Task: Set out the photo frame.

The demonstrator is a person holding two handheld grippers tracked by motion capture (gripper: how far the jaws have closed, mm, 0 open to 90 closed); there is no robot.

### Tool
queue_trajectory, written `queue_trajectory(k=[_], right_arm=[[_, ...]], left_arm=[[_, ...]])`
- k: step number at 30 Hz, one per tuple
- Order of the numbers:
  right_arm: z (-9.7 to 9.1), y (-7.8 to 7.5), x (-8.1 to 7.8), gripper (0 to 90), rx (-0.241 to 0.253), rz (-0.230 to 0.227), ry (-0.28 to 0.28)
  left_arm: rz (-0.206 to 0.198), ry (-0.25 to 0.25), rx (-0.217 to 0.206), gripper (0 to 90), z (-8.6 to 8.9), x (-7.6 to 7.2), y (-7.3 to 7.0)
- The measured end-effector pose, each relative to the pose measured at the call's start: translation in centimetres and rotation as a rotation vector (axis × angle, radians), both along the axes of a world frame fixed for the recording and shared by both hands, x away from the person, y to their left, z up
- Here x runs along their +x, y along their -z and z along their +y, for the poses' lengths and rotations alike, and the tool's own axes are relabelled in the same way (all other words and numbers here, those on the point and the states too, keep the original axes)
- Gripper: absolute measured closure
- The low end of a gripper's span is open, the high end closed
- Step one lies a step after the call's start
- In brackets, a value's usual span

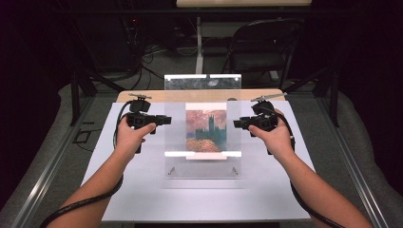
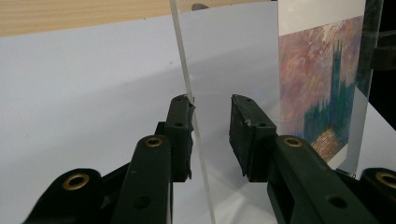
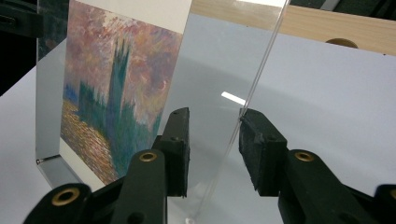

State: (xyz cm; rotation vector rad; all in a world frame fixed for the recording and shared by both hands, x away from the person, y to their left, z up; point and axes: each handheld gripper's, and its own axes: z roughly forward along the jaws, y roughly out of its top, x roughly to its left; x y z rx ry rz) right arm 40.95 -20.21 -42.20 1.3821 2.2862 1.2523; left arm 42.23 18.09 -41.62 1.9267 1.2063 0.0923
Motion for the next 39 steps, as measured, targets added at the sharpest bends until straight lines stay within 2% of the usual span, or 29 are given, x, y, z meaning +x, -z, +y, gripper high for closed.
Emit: queue_trajectory(k=[3,8,15,18,27,28,31,36,39], right_arm=[[-0.1,-0.2,-0.5,64.9,0.001,-0.008,-0.011],[-0.2,-0.5,-1.2,65.0,0.011,-0.010,-0.016],[-0.5,-0.7,-2.7,64.9,0.037,-0.024,-0.029],[-0.6,-0.8,-3.5,64.9,0.047,-0.035,-0.038],[-0.9,-1.0,-5.4,65.9,0.061,-0.048,-0.068],[-0.9,-1.0,-5.9,65.9,0.065,-0.046,-0.075],[-0.9,-1.0,-6.4,65.9,0.071,-0.045,-0.079],[-0.9,-0.9,-7.4,67.1,0.078,-0.049,-0.090],[-0.9,-0.8,-8.0,67.7,0.091,-0.051,-0.105]], left_arm=[[-0.006,0.006,-0.014,70.2,0.2,-0.5,-0.1],[-0.027,0.018,0.004,70.1,0.2,-1.4,-0.5],[-0.035,0.023,-0.044,70.1,0.6,-2.9,-0.6],[-0.067,0.034,-0.037,70.1,0.7,-3.9,-0.7],[-0.096,0.058,-0.047,70.1,1.0,-6.1,-0.8],[-0.109,0.067,-0.050,70.0,1.1,-6.6,-0.7],[-0.107,0.073,-0.057,70.0,1.2,-7.1,-0.7],[-0.135,0.084,-0.042,69.7,1.1,-8.5,-0.7],[-0.134,0.101,-0.055,69.4,1.3,-9.2,-0.6]])
